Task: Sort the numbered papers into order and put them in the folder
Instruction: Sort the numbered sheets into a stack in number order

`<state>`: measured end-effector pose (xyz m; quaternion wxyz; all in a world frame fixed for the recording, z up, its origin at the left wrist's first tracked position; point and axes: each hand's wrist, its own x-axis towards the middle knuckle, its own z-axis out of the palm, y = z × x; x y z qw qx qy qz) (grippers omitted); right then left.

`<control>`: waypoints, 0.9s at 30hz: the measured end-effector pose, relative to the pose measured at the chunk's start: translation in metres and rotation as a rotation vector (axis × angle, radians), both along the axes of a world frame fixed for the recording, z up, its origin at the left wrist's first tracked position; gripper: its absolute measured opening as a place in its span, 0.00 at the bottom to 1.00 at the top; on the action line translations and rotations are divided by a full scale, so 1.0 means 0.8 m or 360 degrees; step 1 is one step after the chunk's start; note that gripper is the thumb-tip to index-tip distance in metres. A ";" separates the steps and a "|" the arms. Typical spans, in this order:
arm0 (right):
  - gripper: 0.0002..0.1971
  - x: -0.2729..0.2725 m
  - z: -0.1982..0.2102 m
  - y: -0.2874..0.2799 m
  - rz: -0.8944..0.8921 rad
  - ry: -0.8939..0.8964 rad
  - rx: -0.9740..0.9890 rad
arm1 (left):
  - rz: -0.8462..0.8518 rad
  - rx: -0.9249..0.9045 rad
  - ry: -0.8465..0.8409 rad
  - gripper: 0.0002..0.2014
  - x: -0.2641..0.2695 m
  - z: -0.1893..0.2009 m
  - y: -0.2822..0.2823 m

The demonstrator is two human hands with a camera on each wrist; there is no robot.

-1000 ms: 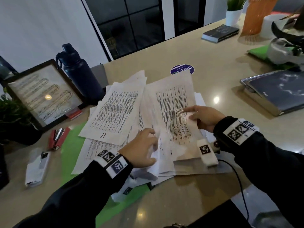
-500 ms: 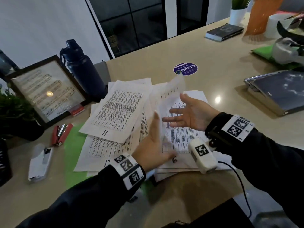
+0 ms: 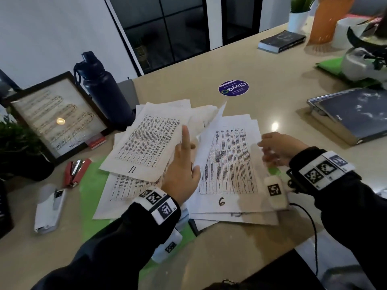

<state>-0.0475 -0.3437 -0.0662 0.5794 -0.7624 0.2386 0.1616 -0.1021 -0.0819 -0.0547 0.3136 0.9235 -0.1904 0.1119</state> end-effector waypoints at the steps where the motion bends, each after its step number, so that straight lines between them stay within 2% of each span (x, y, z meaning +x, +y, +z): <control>1: 0.25 -0.001 0.000 0.002 0.0031 0.0031 0.0021 | -0.0012 -0.0020 -0.0086 0.52 0.001 -0.001 0.000; 3: 0.27 -0.003 -0.001 0.007 0.0095 0.0055 -0.0057 | -0.0021 0.0030 -0.0155 0.51 0.000 0.002 -0.001; 5: 0.31 -0.004 -0.001 0.012 0.0107 0.0017 -0.0124 | -0.0028 0.0131 -0.0062 0.47 -0.001 0.001 -0.001; 8: 0.33 -0.006 0.001 0.021 0.0175 -0.0055 -0.0214 | -0.0241 0.0225 0.0216 0.30 -0.003 -0.002 -0.004; 10: 0.32 -0.009 0.003 0.026 0.0355 -0.0129 -0.0471 | -0.0419 0.0462 0.0250 0.21 -0.007 0.000 -0.008; 11: 0.30 -0.011 0.003 0.027 0.0408 -0.0162 -0.0561 | -0.0497 0.0565 0.0248 0.19 -0.008 -0.001 -0.010; 12: 0.30 -0.013 0.005 0.028 0.0433 -0.0167 -0.0596 | -0.0541 0.0669 0.0296 0.21 -0.010 -0.003 -0.012; 14: 0.28 -0.018 0.006 0.028 0.0406 -0.0131 -0.0487 | -0.0632 0.0970 0.0462 0.33 -0.012 -0.013 -0.014; 16: 0.25 -0.024 0.007 0.030 0.0285 -0.0069 -0.0210 | -0.0732 0.1287 0.0638 0.46 -0.018 -0.024 -0.016; 18: 0.23 -0.031 0.006 0.033 0.0210 -0.0005 0.0054 | -0.0761 0.1491 0.0774 0.54 -0.022 -0.030 -0.019; 21: 0.20 -0.040 0.006 0.043 0.0318 0.0082 0.0311 | -0.0752 0.1496 0.0788 0.59 -0.022 -0.030 -0.019; 25: 0.09 -0.044 0.015 0.063 0.0610 0.0101 0.0389 | -0.0727 0.1462 0.0782 0.65 -0.023 -0.029 -0.019; 27: 0.06 -0.036 0.025 0.068 0.0604 0.0013 0.0500 | -0.0688 0.1267 0.0717 0.65 -0.021 -0.030 -0.018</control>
